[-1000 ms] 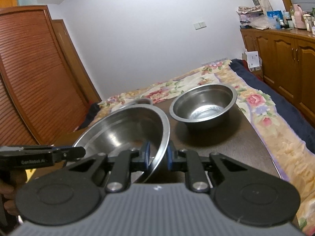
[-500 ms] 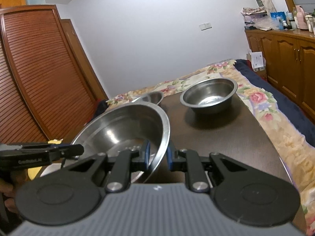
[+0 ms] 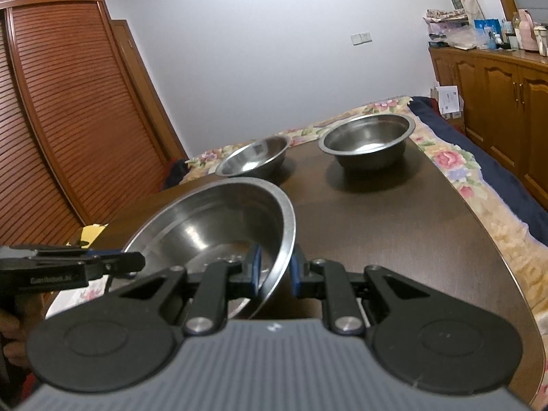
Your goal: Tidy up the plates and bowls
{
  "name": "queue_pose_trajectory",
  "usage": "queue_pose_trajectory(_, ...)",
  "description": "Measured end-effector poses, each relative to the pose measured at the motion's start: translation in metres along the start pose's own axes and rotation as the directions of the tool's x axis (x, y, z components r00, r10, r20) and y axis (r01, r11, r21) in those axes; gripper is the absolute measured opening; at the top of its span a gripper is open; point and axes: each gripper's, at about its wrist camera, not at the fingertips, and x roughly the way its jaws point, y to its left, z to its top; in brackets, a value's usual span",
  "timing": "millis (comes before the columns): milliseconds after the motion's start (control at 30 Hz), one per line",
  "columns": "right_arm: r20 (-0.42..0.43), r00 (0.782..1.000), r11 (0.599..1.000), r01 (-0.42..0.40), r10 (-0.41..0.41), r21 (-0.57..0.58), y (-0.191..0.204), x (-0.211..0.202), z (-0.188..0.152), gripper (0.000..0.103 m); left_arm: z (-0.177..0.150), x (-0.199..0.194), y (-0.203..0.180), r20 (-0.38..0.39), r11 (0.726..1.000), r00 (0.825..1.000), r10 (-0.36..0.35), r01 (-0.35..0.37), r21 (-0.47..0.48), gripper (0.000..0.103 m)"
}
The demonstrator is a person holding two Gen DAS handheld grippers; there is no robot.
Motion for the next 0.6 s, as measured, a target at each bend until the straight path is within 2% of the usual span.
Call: queue_pose_trajectory(600,-0.016,1.000,1.000,-0.018,0.018,0.008,0.0026,-0.0063,-0.0095,0.020,-0.0106,-0.0001,0.0019,-0.014,1.000,1.000,-0.013,0.013,-0.009,0.023)
